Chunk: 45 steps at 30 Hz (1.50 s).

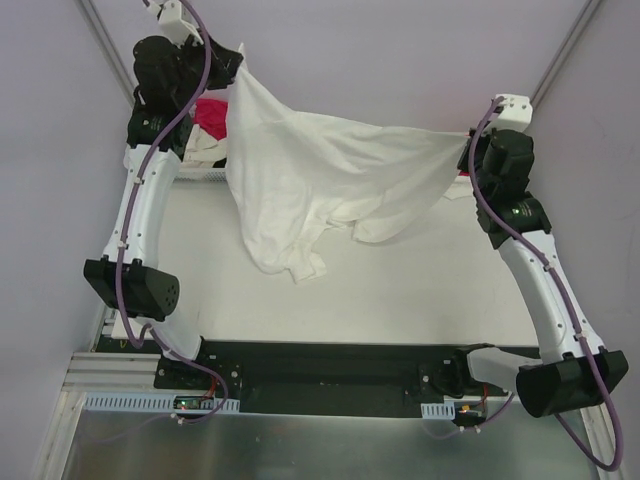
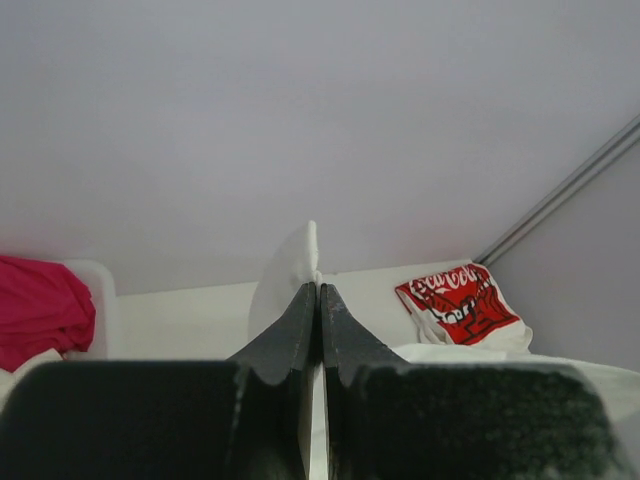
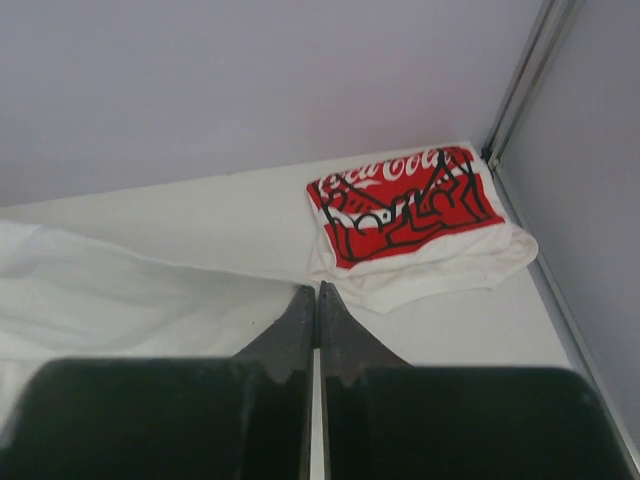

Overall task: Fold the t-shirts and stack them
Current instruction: Flatten out the tshirt

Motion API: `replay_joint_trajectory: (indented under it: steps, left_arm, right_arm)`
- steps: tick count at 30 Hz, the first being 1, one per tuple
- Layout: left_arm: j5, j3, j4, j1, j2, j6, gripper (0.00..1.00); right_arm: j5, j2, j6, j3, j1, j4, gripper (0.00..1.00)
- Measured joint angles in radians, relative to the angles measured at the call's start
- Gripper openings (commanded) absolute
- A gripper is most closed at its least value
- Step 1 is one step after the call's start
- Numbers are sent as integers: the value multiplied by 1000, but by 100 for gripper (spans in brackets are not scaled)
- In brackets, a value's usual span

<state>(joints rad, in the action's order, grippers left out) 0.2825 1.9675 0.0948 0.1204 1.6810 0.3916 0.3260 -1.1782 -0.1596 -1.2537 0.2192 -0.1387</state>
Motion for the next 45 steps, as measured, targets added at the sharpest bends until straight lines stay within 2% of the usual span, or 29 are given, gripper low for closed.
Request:
replay_joint_trajectory:
  steps: [8,17,22,26,29,36,45]
  left_arm:
    - [17,101,24,-18,-59,-71,0]
    - [20,103,-35,-18,-242,-249,0]
    - [-5,165,-101,-18,-293,-324,0]
    - [-22,123,-225,-18,-362,-366,0]
    - [-24,84,-298,-18,-416,-397,0]
    - [-23,25,-394,-18,-531,-421,0]
    - [7,25,-446,-18,-614,-394,0]
  right_arm:
    - [-2,-7,-89,-108,-1,82,1]
    - [-74,6,-227,-158,-2,363,1]
    - [-119,-14,-274,-286,-2,613,1]
    - [-133,-79,-327,-483,2,760,1]
    - [-137,-72,-354,-539,5,834,1]
    - [-188,16,-357,-550,8,858,1]
    - [-265,197,-339,-428,9,853,1]
